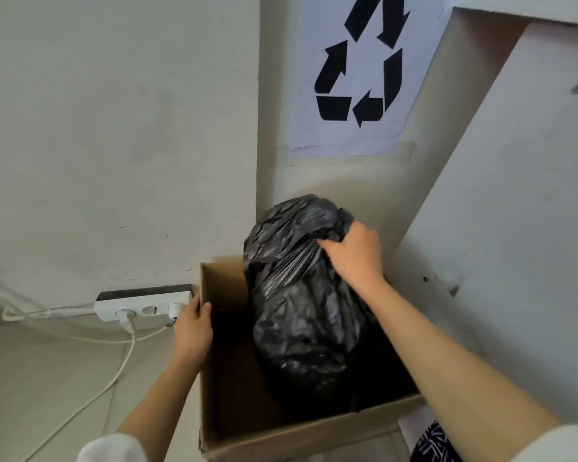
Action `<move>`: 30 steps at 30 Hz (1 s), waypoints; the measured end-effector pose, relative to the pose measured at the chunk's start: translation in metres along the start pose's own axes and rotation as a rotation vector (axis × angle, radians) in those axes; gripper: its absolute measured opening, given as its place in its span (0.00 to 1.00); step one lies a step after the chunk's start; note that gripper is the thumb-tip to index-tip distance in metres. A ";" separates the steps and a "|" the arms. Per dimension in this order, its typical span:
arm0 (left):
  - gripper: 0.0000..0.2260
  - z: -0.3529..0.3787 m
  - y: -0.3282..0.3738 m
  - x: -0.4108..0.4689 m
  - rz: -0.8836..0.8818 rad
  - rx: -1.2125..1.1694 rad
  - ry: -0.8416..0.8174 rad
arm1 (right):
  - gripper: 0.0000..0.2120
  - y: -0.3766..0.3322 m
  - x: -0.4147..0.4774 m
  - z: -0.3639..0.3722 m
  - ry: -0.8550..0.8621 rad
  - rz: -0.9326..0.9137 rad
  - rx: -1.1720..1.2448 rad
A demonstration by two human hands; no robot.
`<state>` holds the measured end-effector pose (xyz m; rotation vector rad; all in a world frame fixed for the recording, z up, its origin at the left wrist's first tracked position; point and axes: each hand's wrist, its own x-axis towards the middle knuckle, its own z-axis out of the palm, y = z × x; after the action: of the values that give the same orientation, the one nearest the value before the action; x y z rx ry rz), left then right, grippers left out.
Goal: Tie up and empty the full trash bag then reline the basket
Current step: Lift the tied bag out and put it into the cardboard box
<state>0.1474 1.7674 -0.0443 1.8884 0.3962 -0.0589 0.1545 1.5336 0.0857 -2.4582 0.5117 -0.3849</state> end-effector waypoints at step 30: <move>0.14 0.001 -0.003 -0.011 0.103 0.107 0.066 | 0.49 0.042 -0.048 0.105 -1.013 -0.552 -0.470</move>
<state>0.1361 1.7642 -0.0444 2.0179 0.3452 0.0523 0.1409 1.5749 -0.0288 -2.7764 -0.5687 0.8525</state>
